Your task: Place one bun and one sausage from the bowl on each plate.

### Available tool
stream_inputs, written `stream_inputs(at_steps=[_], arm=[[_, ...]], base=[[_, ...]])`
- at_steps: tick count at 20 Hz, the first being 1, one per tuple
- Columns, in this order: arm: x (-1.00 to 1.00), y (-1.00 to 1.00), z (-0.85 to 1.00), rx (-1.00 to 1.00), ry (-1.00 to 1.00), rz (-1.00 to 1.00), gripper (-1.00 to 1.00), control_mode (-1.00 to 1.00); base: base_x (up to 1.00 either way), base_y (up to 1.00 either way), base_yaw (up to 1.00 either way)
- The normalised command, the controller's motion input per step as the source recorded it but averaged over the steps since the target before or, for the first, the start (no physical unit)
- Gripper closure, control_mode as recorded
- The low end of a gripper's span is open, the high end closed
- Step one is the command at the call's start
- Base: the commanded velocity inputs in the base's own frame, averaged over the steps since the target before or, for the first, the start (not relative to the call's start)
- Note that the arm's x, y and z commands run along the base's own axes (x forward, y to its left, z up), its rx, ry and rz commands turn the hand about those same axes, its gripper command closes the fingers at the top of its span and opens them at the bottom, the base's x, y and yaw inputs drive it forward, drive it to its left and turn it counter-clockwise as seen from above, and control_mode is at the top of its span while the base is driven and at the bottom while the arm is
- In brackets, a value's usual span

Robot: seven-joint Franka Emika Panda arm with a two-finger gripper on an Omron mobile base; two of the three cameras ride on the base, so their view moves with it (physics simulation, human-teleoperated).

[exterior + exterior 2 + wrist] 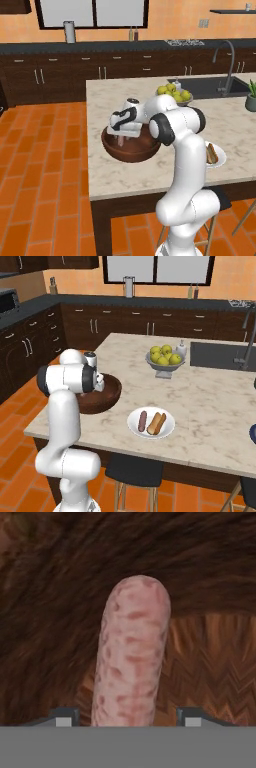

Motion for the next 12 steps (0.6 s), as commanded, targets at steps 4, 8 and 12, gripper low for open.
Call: stream_inputs(at_steps=[4, 8, 12], arm=[[0.02, 0.00, 0.00, 0.00, 0.00, 0.00, 1.00, -1.00], [-0.08, -0.17, 0.55, 0.00, -0.13, 0.03, 1.00, -1.00], [-0.33, -0.50, 0.91, 0.00, -0.05, 0.02, 1.00, -1.00]], base=[[0.00, 0.00, 0.00], [0.00, 0.00, 0.00], [0.00, 0.00, 0.00]])
